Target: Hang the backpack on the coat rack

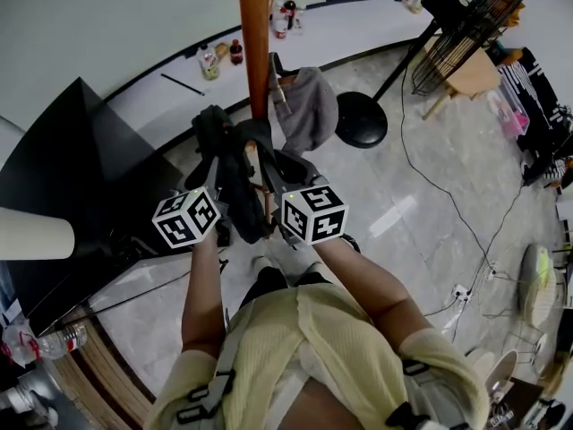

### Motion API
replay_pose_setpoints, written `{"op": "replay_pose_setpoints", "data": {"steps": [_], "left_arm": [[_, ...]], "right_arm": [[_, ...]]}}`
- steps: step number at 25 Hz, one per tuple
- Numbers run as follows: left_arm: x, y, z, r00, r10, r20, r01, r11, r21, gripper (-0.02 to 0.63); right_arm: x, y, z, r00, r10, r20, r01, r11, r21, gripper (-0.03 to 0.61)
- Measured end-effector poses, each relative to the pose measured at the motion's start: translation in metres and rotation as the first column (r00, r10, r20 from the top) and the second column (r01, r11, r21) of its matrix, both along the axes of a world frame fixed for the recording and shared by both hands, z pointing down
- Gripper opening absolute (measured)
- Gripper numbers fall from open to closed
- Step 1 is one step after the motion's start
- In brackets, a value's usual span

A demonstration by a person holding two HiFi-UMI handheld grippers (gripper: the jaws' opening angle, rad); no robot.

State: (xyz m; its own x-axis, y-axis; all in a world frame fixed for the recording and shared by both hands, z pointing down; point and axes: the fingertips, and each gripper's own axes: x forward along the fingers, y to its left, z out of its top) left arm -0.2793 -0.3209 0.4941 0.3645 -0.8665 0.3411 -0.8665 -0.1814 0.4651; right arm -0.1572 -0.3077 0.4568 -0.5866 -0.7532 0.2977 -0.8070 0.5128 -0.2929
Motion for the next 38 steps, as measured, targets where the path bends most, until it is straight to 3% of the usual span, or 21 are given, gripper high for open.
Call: {"op": "replay_pose_setpoints", "data": {"steps": [27,38], "left_arm": [[0.008,0.008,0.011,0.999,-0.021,0.03,0.022,0.999,-0.024,0.087],[0.019,0.009,0.022,1.0,-0.028,0.01,0.028,0.999,-0.047,0.087]], "right_arm": [[0.006,0.009,-0.014,0.998,-0.015,-0.061,0.022,0.994,0.11,0.114],[0.01,0.015,-0.025,0.996,-0.03,-0.083,0.044,0.985,0.169,0.137]]}}
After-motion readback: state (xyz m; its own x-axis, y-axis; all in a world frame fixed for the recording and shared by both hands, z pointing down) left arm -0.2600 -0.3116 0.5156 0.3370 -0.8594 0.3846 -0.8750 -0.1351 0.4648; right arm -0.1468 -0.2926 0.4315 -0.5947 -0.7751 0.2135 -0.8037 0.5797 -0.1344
